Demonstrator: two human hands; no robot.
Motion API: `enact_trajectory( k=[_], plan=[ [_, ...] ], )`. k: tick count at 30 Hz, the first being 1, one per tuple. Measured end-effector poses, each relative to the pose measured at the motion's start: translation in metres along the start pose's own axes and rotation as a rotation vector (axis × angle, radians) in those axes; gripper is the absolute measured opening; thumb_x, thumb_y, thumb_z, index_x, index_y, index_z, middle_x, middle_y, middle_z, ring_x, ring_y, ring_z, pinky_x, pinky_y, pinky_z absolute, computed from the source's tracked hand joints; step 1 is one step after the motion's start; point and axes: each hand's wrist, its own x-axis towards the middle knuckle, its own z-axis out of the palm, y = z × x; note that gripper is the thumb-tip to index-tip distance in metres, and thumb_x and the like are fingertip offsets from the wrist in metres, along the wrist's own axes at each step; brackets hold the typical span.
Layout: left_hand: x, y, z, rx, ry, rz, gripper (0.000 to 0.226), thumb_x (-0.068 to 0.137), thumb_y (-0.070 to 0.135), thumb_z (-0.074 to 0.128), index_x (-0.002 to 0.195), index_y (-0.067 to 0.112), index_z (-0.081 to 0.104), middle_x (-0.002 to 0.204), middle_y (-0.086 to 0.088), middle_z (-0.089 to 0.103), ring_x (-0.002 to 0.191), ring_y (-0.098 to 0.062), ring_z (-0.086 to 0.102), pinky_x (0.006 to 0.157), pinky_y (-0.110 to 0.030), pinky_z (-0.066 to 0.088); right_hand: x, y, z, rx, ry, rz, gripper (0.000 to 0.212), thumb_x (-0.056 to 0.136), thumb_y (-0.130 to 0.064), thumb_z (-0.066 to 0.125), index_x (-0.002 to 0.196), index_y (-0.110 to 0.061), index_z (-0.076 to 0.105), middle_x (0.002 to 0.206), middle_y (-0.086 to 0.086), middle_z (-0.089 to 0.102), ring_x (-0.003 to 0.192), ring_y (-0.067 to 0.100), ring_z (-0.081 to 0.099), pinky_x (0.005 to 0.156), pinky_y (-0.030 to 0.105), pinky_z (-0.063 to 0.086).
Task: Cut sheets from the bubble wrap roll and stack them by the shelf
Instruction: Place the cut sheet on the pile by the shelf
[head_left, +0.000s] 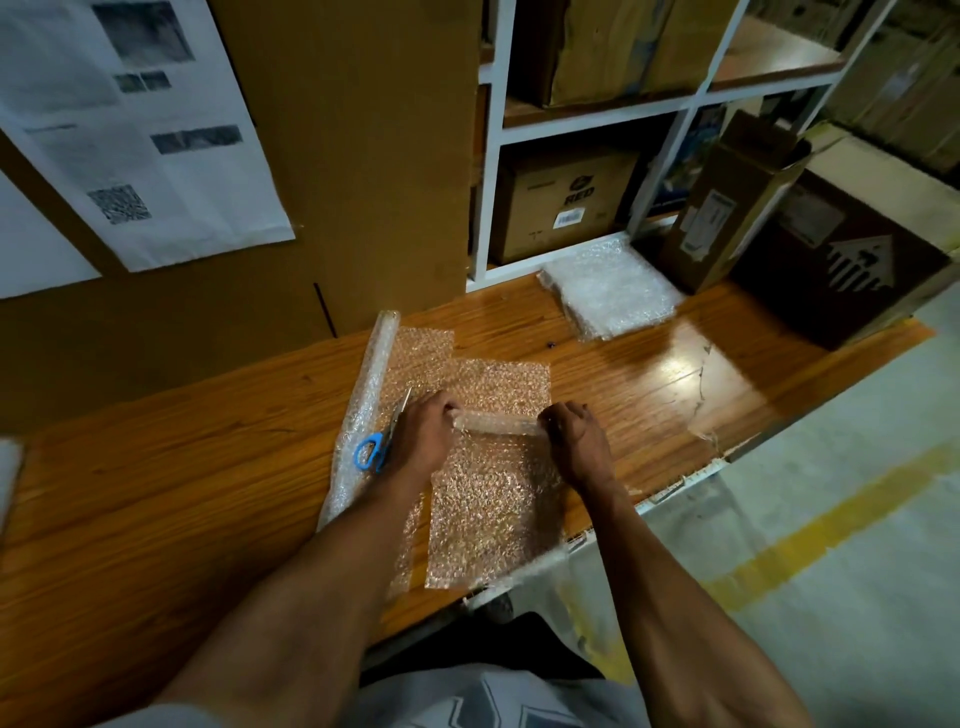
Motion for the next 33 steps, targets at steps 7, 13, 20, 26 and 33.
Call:
enact_trajectory(
  k=[7,13,20,26,33],
  plan=[
    [0.027,0.019,-0.028,-0.203,0.054,0.005,0.013,0.101,0.032,0.060,0.095,0.024,0.069,0.101,0.001,0.064,0.098,-0.022,0.058,0.082,-0.035,0.048,0.028,-0.011,-0.043,0.342,0.098,0.101,0.015,0.104,-0.026,0.065,0.092,-0.017,0.065,0.081,-0.001,0.067,0.072,0.011,0.062,0.060,0.027,0.045],
    [0.040,0.052,-0.058,-0.390,0.074,-0.023,0.029,0.104,0.042,0.055,0.087,0.022,0.065,0.084,0.006,0.069,0.080,-0.011,0.063,0.066,-0.025,0.044,0.045,-0.030,-0.086,0.572,0.137,0.146,0.028,0.107,-0.036,0.059,0.082,-0.025,0.065,0.079,-0.004,0.071,0.073,0.006,0.067,0.065,0.030,0.050],
    [0.044,0.081,-0.087,-0.803,0.136,0.004,0.048,0.094,0.060,0.063,0.097,0.012,0.067,0.076,0.001,0.064,0.071,-0.009,0.058,0.070,-0.032,0.053,0.062,-0.054,-0.117,0.916,0.082,0.218,0.037,0.104,-0.054,0.058,0.088,-0.021,0.063,0.085,0.009,0.069,0.077,0.029,0.074,0.059,0.035,0.057],
    [0.037,0.078,-0.086,-0.876,0.039,-0.036,0.018,0.091,0.033,0.077,0.095,0.016,0.070,0.080,0.002,0.070,0.074,-0.013,0.062,0.069,-0.034,0.049,0.059,-0.067,-0.129,1.017,0.105,0.266,0.034,0.108,-0.046,0.052,0.085,-0.022,0.060,0.071,-0.005,0.055,0.059,0.009,0.057,0.049,0.027,0.050],
    [0.038,0.090,-0.093,-0.745,0.137,-0.064,0.036,0.092,0.043,0.073,0.095,0.007,0.073,0.090,-0.013,0.076,0.069,-0.014,0.065,0.059,-0.030,0.056,0.054,-0.056,-0.140,1.113,-0.064,0.199,0.035,0.094,-0.031,0.077,0.117,-0.007,0.067,0.097,0.002,0.074,0.083,0.017,0.069,0.069,0.030,0.059]
  ],
)
